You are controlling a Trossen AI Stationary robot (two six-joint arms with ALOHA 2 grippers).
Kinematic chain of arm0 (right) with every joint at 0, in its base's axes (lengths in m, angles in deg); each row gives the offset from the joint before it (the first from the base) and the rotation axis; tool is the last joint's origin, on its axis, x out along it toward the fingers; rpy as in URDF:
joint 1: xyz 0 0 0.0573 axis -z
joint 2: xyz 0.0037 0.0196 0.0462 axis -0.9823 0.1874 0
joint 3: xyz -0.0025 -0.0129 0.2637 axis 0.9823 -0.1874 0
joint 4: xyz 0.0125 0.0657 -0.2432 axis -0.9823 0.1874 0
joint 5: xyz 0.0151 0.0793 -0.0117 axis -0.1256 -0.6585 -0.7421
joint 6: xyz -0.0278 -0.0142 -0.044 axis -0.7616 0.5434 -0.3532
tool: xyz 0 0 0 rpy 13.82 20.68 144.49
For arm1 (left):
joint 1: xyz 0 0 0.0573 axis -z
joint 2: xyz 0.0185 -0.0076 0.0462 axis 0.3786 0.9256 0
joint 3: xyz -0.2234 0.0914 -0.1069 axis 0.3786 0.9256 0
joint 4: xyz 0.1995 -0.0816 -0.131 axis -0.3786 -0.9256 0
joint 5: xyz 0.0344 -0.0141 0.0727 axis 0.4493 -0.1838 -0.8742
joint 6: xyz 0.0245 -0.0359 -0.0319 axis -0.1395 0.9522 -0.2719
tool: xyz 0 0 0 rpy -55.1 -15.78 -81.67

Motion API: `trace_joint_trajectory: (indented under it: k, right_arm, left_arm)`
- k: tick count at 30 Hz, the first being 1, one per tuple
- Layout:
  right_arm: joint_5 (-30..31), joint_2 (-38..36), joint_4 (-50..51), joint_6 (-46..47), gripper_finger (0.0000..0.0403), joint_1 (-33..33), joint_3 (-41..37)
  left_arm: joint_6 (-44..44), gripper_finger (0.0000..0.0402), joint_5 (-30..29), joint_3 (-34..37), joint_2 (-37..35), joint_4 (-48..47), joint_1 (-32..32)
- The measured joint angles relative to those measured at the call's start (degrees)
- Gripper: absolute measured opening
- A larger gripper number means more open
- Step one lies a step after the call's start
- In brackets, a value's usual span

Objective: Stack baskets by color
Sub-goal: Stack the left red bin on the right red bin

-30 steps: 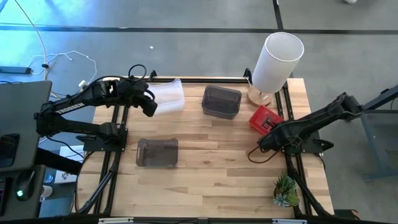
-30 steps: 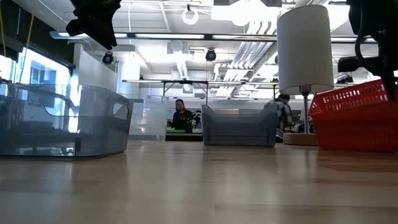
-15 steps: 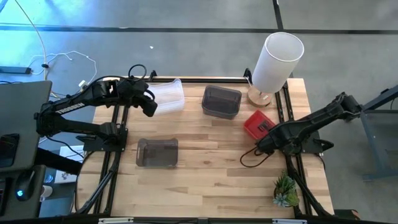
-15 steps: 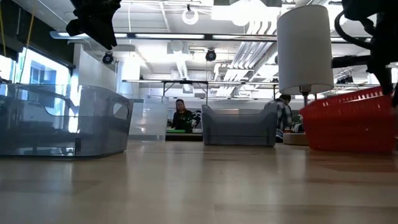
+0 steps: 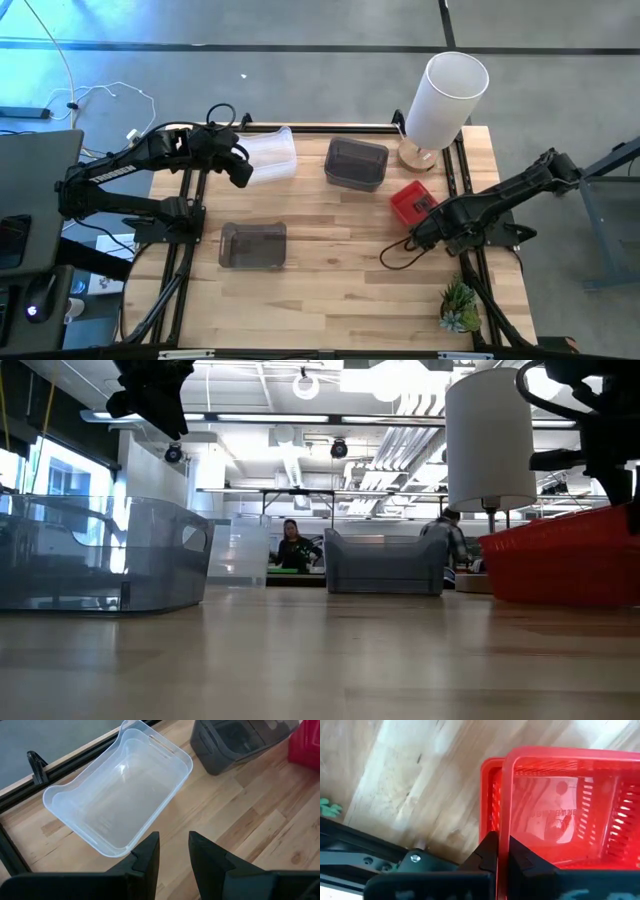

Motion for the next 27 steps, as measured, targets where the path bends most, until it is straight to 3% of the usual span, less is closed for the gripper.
trace_joint_trajectory:
  k: [10, 21, 27]
  right_arm:
    - [-0.03, 0.00, -0.24, 0.15, 0.0003, 2.05, 0.00]
    - [-0.42, 0.00, -0.84, -0.20, 0.0061, 6.56, 0.00]
    - [1.16, 0.04, -0.60, 0.79, 0.0067, 7.55, 2.73]
  left_arm:
    - [0.00, 0.0090, 0.00, 0.00, 0.00, 0.00, 0.02]
    - [0.00, 0.0090, 0.00, 0.00, 0.00, 0.00, 0.01]
    - [0.00, 0.0090, 0.01, 0.00, 0.00, 0.00, 0.00]
